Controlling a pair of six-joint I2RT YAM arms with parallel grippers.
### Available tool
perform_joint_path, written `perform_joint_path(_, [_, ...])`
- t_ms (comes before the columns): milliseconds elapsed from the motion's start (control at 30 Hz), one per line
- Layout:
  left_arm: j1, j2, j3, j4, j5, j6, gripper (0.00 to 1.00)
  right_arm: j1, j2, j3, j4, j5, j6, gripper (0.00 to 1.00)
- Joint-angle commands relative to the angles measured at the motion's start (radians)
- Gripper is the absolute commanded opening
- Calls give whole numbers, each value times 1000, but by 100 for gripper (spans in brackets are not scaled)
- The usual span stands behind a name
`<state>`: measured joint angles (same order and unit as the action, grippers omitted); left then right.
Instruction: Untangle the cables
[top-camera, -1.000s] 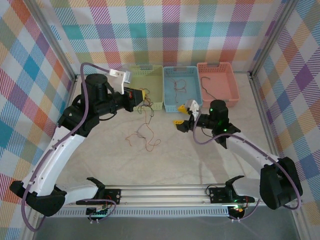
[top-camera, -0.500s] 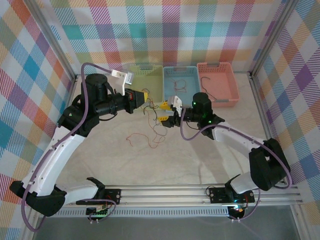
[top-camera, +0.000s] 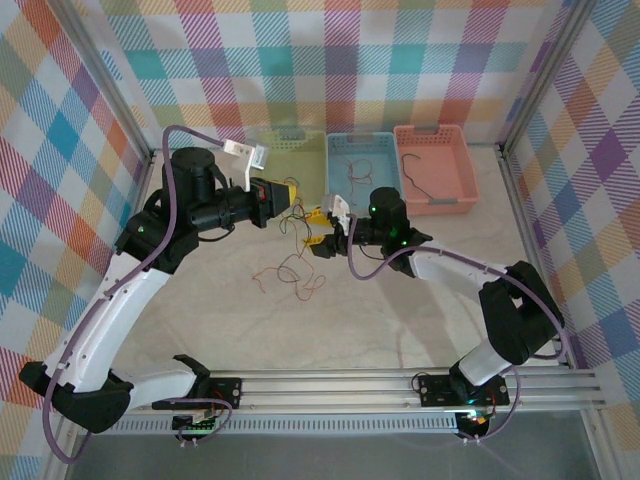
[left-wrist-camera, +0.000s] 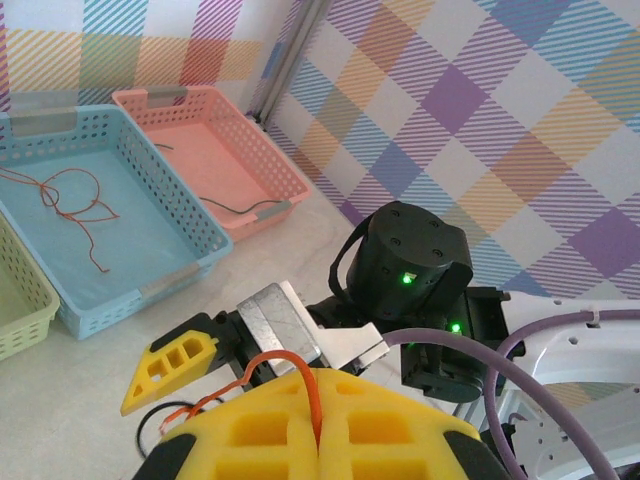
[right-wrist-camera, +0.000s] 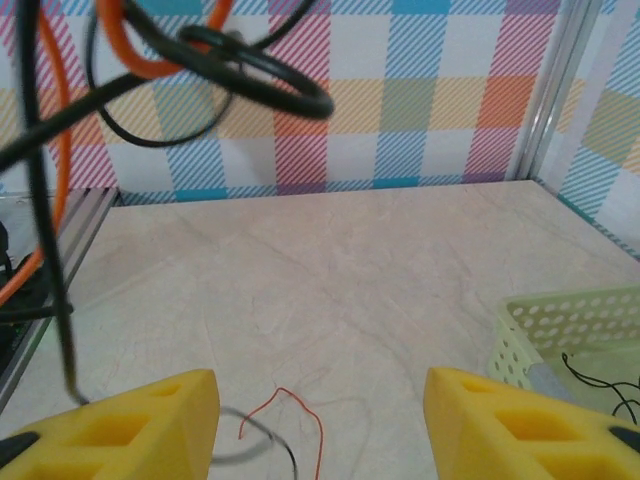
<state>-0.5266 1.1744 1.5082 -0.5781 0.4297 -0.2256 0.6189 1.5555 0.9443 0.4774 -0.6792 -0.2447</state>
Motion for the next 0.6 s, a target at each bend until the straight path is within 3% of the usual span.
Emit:
perform_joint_path(0, [11, -7, 15, -25, 18, 18, 0, 4, -17, 2, -13, 42, -26, 58])
perform_joint_path(300, [11, -10, 3, -26, 26, 23, 0, -2, -146, -100, -36, 95, -67, 60])
perform_joint_path(567, [11, -14, -1, -20, 29, 19, 0, -1, -174, -124, -16, -13, -57, 60])
